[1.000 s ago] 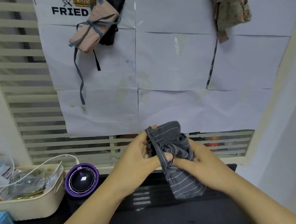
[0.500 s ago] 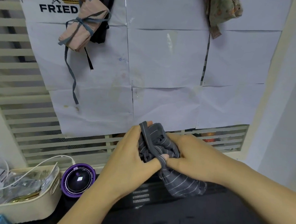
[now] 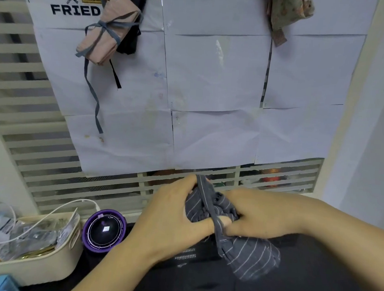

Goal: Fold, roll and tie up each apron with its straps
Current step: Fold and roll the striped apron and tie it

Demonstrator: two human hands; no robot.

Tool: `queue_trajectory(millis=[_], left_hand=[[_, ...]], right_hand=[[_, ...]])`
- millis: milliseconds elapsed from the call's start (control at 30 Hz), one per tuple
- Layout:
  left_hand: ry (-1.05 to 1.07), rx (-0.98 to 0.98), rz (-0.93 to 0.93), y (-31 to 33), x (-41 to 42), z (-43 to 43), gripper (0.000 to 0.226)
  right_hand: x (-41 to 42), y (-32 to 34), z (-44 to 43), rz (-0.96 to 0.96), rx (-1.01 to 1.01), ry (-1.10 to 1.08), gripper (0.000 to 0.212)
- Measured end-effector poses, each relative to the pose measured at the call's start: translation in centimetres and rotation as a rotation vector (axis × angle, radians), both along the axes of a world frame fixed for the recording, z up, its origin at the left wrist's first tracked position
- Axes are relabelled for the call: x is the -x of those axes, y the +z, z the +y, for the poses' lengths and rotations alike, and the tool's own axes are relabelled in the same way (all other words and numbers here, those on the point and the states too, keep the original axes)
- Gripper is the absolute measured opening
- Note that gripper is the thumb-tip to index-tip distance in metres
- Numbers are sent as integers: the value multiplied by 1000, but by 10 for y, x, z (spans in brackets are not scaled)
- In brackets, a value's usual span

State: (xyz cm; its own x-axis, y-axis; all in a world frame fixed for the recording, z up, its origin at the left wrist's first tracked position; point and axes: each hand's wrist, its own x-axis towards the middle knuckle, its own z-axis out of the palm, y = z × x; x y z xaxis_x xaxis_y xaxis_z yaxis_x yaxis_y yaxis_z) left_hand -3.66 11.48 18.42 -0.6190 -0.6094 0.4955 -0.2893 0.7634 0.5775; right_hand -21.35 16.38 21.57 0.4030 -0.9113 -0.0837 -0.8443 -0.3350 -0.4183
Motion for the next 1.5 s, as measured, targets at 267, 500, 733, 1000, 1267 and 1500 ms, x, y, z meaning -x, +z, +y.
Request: queue_trajectory(millis=[267,500,733,1000,1267,1500], left_hand=[[-19,-89,-277,-1,5,-8,36],[-68,-81,-230,0,-5,-17,71],[-116,-48,61,7,-5,-21,64],[-193,-234,330,11,-9,-26,46],[-250,-611,511,14,-17,-36,42],[11,-870,872,17,-25,-57,13]], right_hand=[[0,-29,-16,-57,45,-155,24],[4,-40,-15,-339,70,-145,74],[0,-16,-17,-443,390,-79,13],[27,-4,-19,-881,-124,-90,41],[32,-15,-11,-1311,-545,-12,45],[37,-56,-14,-1171,-501,-196,57]])
